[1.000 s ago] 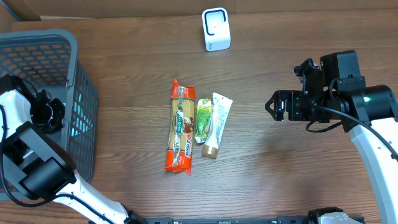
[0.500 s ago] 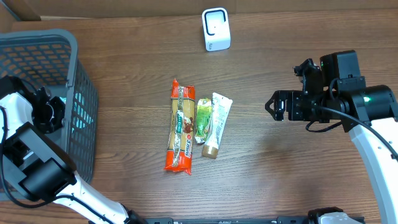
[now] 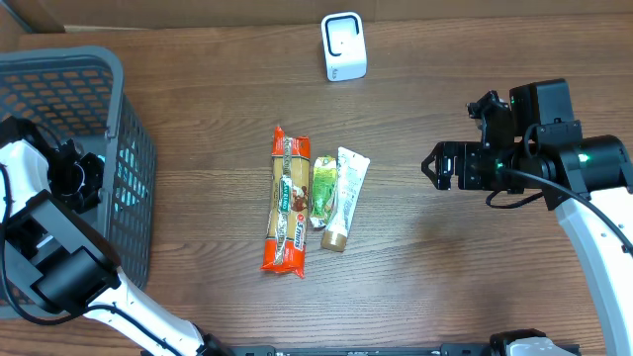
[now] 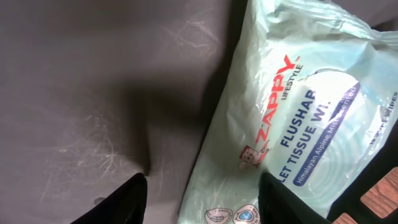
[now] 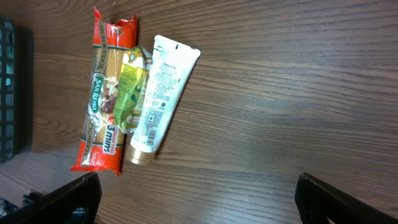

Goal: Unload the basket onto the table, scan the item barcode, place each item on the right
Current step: 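Grasp the light-blue Zappy wipes pack with the left gripper and lift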

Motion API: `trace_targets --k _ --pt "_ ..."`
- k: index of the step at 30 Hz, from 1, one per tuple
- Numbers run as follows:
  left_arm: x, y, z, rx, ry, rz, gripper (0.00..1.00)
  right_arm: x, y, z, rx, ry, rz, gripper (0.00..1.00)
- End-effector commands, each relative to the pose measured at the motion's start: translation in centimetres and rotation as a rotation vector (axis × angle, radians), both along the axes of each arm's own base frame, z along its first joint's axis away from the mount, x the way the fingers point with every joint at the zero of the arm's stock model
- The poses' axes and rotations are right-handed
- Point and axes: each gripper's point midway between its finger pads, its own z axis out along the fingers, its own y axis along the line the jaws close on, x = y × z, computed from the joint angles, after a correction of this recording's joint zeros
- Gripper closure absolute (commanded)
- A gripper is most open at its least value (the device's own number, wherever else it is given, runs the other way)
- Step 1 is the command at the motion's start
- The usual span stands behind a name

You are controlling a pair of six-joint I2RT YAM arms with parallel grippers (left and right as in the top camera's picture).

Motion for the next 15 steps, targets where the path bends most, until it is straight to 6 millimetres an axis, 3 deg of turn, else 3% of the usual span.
trace_targets --k 1,8,15 --pt "1.0 -0.5 0.7 0.01 -0.026 -0.033 0.49 0.3 0.2 0.6 -0.003 -0.031 0.01 0.0" --pt "2.5 -1.4 1.6 -0.015 -0.084 -0.056 0.48 0.4 0.2 0.7 -0.002 -0.035 0.01 0.0" --pt "3.6 -0.7 5.2 0.02 -0.143 -0.059 0.48 0.4 0.2 0.7 -0.002 -0.034 0.01 0.0"
